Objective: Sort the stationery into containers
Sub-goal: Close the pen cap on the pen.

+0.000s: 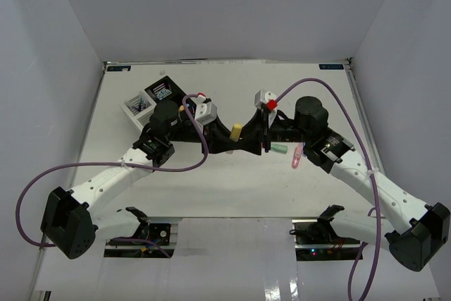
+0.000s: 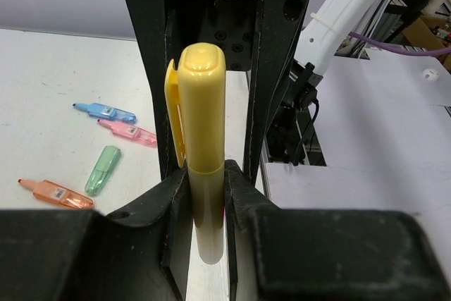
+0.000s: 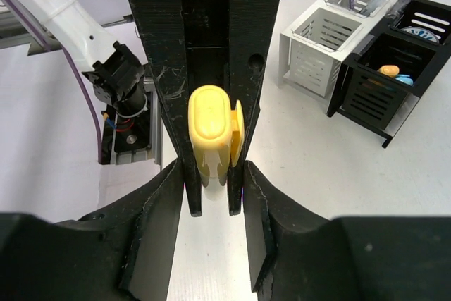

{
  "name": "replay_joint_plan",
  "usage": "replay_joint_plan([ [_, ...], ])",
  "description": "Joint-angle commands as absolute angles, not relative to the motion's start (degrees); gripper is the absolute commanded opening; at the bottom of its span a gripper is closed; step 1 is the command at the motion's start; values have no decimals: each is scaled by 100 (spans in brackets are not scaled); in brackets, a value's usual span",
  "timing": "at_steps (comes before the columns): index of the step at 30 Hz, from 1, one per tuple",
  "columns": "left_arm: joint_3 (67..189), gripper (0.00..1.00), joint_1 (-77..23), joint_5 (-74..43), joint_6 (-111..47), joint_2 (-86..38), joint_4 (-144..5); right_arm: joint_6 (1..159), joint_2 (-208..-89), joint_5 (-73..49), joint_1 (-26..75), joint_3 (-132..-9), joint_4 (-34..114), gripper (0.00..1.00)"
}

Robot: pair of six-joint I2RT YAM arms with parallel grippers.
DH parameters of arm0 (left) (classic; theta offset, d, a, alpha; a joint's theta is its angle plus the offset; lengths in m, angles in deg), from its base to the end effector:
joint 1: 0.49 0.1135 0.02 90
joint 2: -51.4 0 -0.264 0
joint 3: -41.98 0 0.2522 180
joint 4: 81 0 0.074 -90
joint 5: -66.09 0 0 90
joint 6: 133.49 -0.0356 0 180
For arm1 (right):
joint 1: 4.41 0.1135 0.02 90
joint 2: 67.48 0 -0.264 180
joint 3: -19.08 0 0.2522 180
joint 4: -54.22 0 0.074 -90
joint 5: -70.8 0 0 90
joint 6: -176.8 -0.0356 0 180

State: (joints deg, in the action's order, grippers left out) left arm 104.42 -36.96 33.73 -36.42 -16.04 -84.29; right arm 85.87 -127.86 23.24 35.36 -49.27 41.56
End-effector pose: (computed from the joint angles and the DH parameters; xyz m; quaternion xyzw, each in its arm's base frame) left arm 0.1936 -0.1805 0.3325 0.4843 0.5229 -0.5476 0.4384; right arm 0.1685 0.1715 0.3698 -0.4592 0.5650 0.4692 0.4996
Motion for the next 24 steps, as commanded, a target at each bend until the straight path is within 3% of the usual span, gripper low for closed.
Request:
replay_joint_plan([
  [1, 10592, 0, -3688, 3743, -3751, -1478, -8490, 8618, -12786, 2387, 3479, -5163, 4195, 40],
  [19, 10706, 0, -3706, 3524, -4059, -1636, -8068, 8574, -12672, 2554, 3330, -5436, 4177, 40],
  [24, 10715, 0, -3706, 3489, -4112, -1645, -8007, 8539, -12690, 2571, 3286, -5523, 4169, 45],
])
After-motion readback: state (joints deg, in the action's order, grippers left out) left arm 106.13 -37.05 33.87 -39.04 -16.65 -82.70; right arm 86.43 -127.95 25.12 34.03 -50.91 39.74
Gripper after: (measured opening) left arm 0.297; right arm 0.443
